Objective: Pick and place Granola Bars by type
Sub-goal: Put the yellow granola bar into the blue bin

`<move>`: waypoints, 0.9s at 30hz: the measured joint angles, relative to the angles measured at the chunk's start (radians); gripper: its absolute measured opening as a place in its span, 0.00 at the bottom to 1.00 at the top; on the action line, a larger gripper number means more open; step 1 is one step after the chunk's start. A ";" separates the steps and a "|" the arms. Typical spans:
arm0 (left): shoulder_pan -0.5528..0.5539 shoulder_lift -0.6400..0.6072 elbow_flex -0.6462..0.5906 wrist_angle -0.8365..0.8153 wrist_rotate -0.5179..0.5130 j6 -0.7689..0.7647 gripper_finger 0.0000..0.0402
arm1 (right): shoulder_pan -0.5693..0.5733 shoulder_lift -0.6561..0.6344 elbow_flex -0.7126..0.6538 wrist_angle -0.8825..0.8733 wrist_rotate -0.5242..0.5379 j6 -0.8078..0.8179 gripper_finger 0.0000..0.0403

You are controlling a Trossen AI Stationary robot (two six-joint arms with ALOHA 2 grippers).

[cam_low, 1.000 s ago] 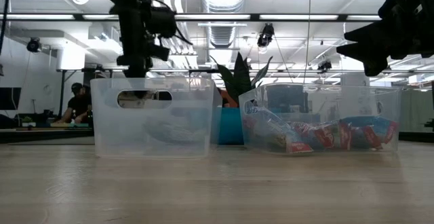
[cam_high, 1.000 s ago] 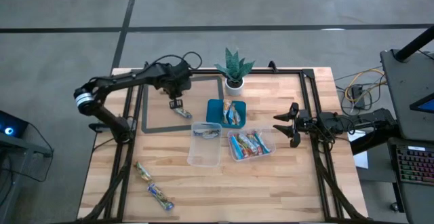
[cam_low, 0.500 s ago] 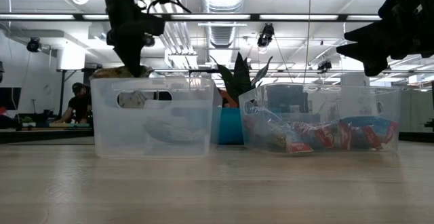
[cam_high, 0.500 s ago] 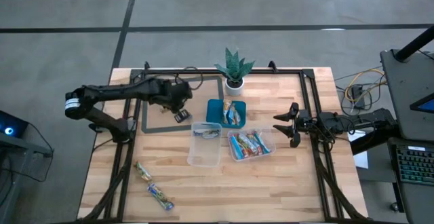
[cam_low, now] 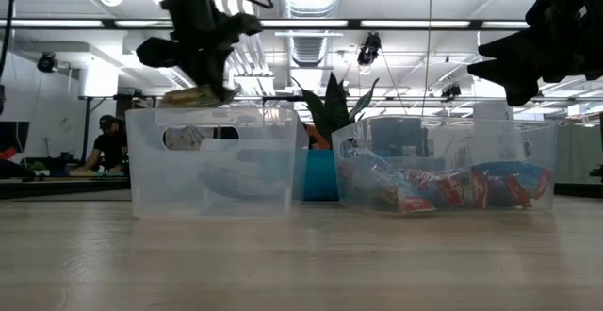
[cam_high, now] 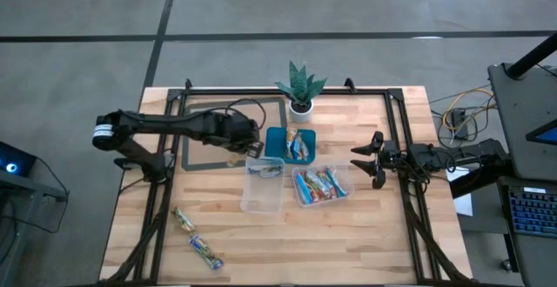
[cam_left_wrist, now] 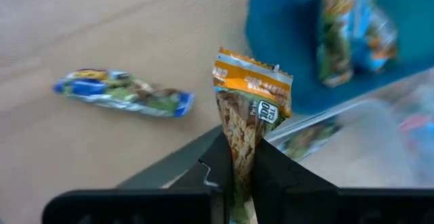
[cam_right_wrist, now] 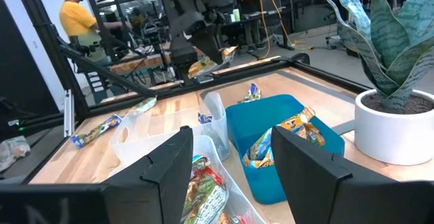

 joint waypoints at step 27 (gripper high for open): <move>0.097 0.537 0.523 0.028 -0.064 -0.181 0.03 | 0.000 0.000 0.000 0.000 0.000 0.000 0.47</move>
